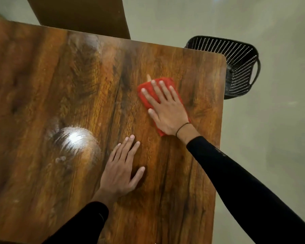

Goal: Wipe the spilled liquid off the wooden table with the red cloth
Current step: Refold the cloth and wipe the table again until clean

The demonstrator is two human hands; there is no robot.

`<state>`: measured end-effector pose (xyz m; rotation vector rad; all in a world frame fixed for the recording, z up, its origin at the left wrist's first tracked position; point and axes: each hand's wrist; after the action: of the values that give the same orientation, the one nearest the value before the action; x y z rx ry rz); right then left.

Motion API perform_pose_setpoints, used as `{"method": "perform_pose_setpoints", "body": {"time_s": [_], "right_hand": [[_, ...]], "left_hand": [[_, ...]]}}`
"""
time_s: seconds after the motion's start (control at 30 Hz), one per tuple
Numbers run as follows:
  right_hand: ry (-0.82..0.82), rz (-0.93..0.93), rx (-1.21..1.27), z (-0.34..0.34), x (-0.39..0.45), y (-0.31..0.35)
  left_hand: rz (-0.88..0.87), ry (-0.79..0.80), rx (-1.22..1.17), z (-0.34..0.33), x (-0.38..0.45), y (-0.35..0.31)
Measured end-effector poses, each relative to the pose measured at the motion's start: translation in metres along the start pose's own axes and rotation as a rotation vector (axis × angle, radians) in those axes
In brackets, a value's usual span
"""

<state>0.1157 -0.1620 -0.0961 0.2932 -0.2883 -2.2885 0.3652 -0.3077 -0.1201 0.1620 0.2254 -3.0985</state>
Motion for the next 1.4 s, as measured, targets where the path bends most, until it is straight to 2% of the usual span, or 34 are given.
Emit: {"method": "perform_pose_setpoints", "body": {"time_s": [0.13,0.23,0.3,0.4,0.47,0.53,0.6,0.73,0.83,0.93,1.0,1.07,1.2,1.3,1.4], "right_hand": [[0.136,0.388,-0.057,-0.007,-0.023,0.011],[0.213,0.523,-0.063,-0.005,-0.061,-0.013],[0.247,0.485,-0.066,0.005,-0.07,-0.039],[0.176,0.212,-0.043,0.02,-0.046,-0.064],[0.111,0.061,-0.026,0.026,-0.011,-0.055],[0.083,0.017,-0.026,0.025,0.024,-0.03],[0.089,0.115,-0.043,0.017,0.055,0.001],[0.167,0.496,-0.091,-0.003,0.068,0.042],[0.243,0.741,-0.079,-0.004,0.052,0.023],[0.34,0.871,-0.133,0.008,0.05,-0.019],[0.342,0.792,-0.159,0.021,0.063,-0.047],[0.295,0.609,-0.126,0.034,0.087,-0.062],[0.161,0.255,-0.051,0.036,0.138,-0.031],[0.056,0.054,-0.002,0.027,0.172,-0.004],[-0.029,-0.141,0.055,0.023,0.182,-0.003]], "left_hand": [[-0.007,0.009,-0.003,-0.001,-0.004,0.0],[-0.017,0.012,0.007,-0.001,-0.004,-0.002],[-0.021,0.012,-0.011,-0.002,-0.003,0.0],[-0.025,0.016,-0.027,-0.003,-0.001,0.002],[-0.026,0.031,-0.024,-0.001,0.0,0.003],[-0.028,0.035,-0.026,0.0,-0.002,0.003],[-0.027,0.033,-0.035,0.001,-0.003,0.004],[-0.008,0.077,-0.04,0.002,-0.002,0.004],[-0.013,0.083,-0.053,0.0,-0.004,0.006],[-0.012,0.111,-0.034,-0.001,-0.001,0.007],[-0.006,0.132,-0.032,0.0,0.0,0.007],[-0.001,0.142,-0.017,-0.001,0.0,0.006],[-0.009,0.138,0.002,0.001,0.0,0.008],[-0.012,0.126,-0.004,0.0,0.001,0.008],[-0.01,0.119,-0.021,-0.002,-0.001,0.008]]}}
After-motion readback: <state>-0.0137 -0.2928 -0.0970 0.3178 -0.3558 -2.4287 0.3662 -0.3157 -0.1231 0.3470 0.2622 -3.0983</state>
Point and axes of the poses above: each hand's wrist, its own x-axis towards the middle knuckle, its own z-axis out of the back of the hand, y = z × x, and after that the axes turned 8 degrees about x, right-handed
